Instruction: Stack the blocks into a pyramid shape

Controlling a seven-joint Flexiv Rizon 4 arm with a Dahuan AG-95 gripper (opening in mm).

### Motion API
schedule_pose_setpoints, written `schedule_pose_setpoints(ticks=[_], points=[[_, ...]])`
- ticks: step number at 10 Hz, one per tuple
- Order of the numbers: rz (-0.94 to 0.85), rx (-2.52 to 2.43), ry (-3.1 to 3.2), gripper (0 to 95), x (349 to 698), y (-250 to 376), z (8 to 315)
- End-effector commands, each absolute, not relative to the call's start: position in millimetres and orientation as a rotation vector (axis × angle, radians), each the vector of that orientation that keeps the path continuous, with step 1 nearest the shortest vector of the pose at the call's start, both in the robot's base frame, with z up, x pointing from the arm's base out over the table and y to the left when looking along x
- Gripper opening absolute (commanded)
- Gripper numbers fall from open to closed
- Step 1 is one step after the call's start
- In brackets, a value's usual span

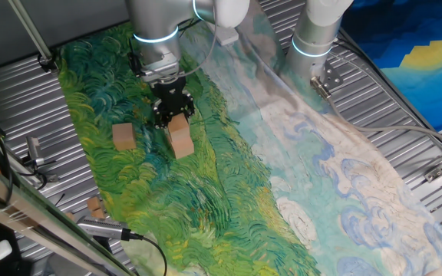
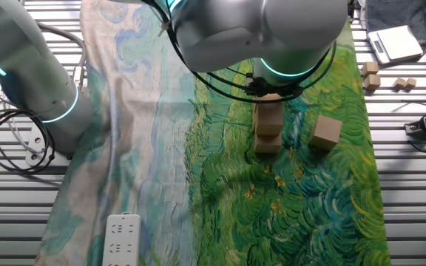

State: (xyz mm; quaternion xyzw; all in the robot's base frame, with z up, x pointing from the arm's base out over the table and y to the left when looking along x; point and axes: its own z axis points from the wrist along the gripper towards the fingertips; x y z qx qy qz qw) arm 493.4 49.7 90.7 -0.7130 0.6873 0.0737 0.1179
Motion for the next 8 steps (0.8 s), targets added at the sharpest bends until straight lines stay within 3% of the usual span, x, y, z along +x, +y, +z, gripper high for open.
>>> schedule_pose_setpoints(ticks=[1,4,5,8], points=[[0.221,-2.08,2.014,57.0,493.1,49.7,91.4],[0.231,-2.064,2.033,57.0,492.1,49.7,97.7],[0.231,-2.058,2.042,76.0,491.3,50.0,102.8],[0.226,-2.053,2.058,76.0,489.0,52.0,118.0]])
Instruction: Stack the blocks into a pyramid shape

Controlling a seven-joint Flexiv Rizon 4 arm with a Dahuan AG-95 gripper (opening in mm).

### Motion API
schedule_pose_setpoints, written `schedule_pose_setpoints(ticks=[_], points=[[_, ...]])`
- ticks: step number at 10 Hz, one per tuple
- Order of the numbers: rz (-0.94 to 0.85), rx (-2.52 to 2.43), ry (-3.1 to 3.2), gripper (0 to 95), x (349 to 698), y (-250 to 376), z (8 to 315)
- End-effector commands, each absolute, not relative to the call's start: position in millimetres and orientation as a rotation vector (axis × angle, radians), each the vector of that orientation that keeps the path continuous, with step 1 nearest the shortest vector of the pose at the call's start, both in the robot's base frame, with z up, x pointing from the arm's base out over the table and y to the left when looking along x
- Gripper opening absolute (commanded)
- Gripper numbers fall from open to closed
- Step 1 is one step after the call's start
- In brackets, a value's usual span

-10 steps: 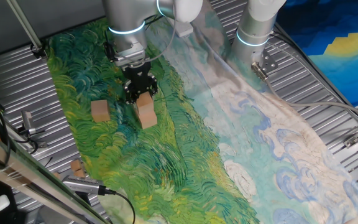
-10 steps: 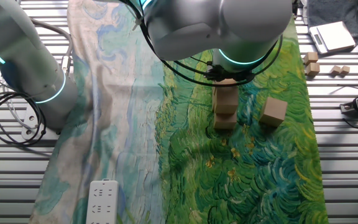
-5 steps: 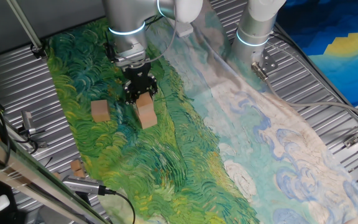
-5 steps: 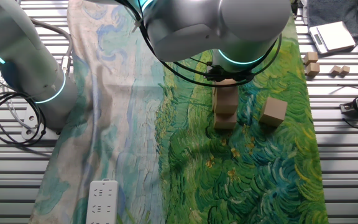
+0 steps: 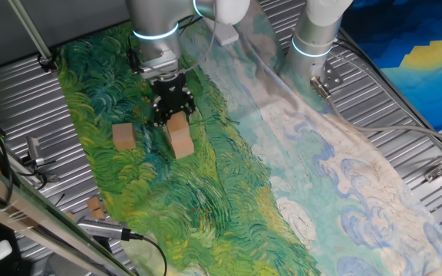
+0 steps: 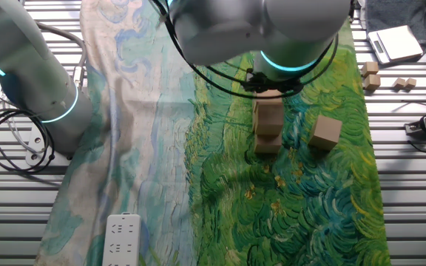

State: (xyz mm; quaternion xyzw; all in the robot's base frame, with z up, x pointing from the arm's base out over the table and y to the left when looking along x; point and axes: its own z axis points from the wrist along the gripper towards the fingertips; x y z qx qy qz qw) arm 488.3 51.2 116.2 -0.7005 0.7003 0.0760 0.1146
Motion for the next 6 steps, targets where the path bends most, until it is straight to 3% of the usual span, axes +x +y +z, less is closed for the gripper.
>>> schedule_pose_setpoints(ticks=[1,4,5,6], points=[[0.214,-2.052,2.079,76.0,488.4,53.7,124.6],[0.068,-2.099,2.157,76.0,498.5,74.3,157.6],[0.056,-2.078,2.197,57.0,502.2,84.0,163.9],[0.047,-2.07,2.218,57.0,504.5,89.7,166.5]])
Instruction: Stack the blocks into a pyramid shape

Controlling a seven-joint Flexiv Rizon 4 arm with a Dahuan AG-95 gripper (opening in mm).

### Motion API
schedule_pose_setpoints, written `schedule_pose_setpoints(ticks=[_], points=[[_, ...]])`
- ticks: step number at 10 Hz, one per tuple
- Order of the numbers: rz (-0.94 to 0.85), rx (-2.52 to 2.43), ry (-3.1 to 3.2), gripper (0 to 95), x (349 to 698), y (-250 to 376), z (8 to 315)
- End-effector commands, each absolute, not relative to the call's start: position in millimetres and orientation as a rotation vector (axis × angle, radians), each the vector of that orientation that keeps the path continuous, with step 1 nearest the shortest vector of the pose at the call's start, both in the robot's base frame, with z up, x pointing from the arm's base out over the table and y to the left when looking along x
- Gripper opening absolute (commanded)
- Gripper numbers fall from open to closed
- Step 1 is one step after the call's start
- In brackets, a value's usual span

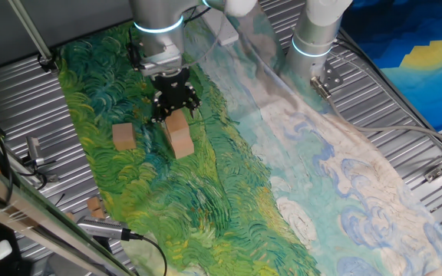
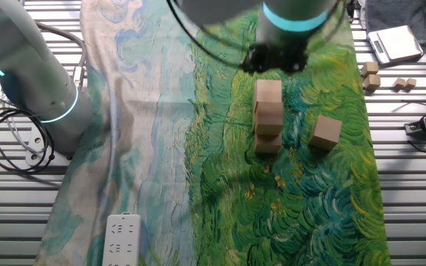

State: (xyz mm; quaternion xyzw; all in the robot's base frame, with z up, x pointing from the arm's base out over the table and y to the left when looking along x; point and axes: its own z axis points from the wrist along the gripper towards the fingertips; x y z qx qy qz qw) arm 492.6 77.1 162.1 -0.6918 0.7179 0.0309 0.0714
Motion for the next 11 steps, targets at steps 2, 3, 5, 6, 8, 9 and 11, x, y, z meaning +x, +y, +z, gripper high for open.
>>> schedule_pose_setpoints(ticks=[2,3,5,6,8,9,11], points=[[-0.01,-2.055,2.27,57.0,515.5,114.6,173.2],[-0.026,-2.033,2.287,57.0,518.8,123.3,174.6],[-0.021,-1.967,2.339,57.0,521.9,133.8,178.4],[-0.026,-1.959,2.356,57.0,524.4,137.4,177.5],[-0.085,-1.943,2.411,57.0,537.5,152.8,169.2],[-0.119,-1.93,2.439,38.0,546.0,161.9,164.3],[-0.12,-1.884,2.482,19.0,559.6,171.0,154.4]])
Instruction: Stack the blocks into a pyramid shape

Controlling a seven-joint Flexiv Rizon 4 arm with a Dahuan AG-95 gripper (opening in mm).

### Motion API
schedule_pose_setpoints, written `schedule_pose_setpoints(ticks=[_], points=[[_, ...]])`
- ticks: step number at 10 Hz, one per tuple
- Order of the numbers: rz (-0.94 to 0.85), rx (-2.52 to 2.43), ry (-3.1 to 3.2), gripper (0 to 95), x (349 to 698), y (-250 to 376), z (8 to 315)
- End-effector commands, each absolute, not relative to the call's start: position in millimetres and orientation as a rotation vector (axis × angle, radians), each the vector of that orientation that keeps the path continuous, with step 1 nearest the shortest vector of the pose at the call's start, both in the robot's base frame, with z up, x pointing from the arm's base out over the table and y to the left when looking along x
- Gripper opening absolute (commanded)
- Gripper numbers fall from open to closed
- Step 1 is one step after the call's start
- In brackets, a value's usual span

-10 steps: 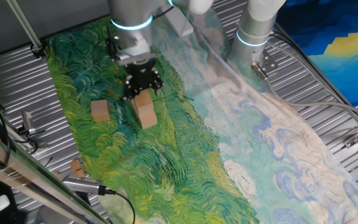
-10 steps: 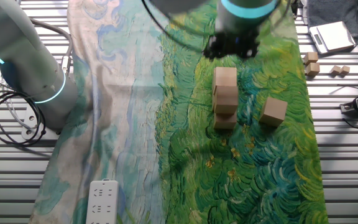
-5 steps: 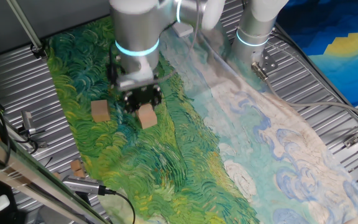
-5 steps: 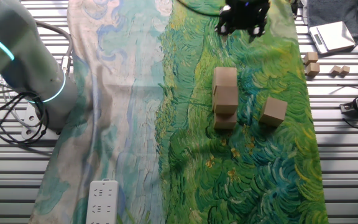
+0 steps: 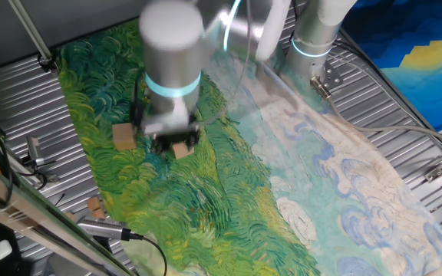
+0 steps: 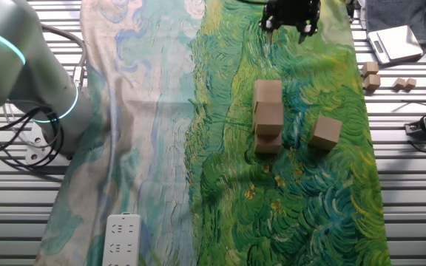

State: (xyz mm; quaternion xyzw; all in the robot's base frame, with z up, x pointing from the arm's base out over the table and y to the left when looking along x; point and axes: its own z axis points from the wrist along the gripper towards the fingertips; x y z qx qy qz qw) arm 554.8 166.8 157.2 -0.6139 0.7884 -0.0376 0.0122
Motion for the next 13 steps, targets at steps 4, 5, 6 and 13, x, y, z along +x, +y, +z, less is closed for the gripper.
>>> schedule_pose_setpoints(ticks=[4,5,6,13], points=[[-0.114,-1.848,2.516,19.0,587.0,172.5,138.0],[-0.114,-1.866,2.503,0.0,589.8,170.4,133.2],[-0.115,-1.897,2.483,19.0,592.4,167.9,129.4],[-0.086,-1.912,2.482,0.0,609.3,121.9,123.4]])
